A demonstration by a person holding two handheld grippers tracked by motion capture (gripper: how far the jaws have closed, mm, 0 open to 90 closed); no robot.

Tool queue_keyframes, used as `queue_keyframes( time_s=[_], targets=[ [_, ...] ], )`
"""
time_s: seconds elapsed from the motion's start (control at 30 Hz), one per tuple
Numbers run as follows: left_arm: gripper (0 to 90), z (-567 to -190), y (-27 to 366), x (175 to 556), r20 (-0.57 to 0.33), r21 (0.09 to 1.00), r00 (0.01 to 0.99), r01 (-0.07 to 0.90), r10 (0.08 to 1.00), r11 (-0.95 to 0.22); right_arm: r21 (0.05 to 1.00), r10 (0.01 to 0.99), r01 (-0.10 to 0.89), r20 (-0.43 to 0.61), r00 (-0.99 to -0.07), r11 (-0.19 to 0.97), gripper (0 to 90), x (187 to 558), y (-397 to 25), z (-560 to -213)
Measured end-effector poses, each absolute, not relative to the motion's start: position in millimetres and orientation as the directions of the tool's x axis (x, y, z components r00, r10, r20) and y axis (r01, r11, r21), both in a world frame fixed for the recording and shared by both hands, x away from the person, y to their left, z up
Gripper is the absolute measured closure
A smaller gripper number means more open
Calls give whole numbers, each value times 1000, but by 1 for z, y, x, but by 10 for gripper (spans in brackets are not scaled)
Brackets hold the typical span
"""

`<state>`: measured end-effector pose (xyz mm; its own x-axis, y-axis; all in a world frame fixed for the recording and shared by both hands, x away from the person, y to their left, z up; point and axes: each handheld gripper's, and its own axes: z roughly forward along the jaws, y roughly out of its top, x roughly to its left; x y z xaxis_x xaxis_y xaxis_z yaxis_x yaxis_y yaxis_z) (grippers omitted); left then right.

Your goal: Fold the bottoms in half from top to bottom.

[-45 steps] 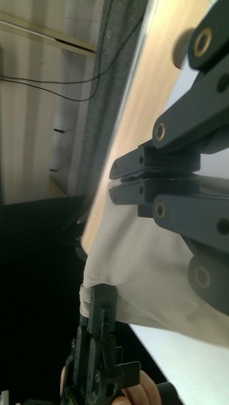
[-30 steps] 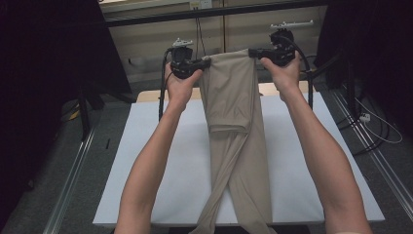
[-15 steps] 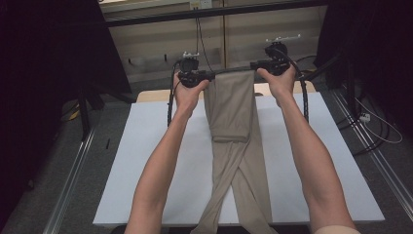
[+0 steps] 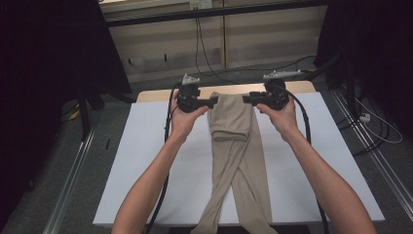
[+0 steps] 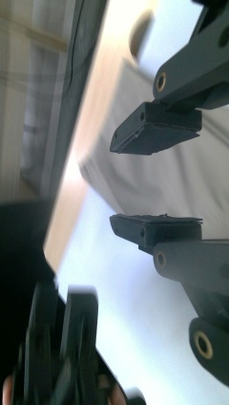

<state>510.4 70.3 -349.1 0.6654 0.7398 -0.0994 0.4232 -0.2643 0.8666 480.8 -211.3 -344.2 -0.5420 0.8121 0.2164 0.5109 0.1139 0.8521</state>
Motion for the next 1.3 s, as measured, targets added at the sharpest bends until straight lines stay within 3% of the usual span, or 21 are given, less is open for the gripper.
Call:
queue_keyframes(
  time_s=[0.33,0.43,0.53,0.9,0.97,1.03,1.07,1.3],
  targets=[
    [163,-384,100,428,-101,845,715,429,692,-319,807,693,524,215,-688,271,672,372,-186,-389],
    [163,-391,109,409,-66,832,727,419,684,-364,780,651,528,214,-729,335,692,348,-172,-404],
    [163,-399,118,394,-88,822,736,434,671,-368,770,601,511,213,-770,382,697,327,-155,-417],
    [163,-428,129,355,-104,780,754,467,648,-417,723,471,416,142,-871,551,626,310,-96,-449],
    [164,-432,127,354,-104,767,753,476,649,-430,732,477,394,106,-872,556,671,306,-94,-453],
    [164,-434,123,353,-107,766,757,477,645,-432,726,495,389,78,-865,566,870,304,-95,-450],
    [170,-434,122,353,-102,761,766,471,635,-446,727,503,399,86,-860,558,897,304,-96,-450],
    [286,-438,111,349,-145,730,791,491,594,-475,749,506,428,144,-850,507,900,295,-122,-440]
  ],
)
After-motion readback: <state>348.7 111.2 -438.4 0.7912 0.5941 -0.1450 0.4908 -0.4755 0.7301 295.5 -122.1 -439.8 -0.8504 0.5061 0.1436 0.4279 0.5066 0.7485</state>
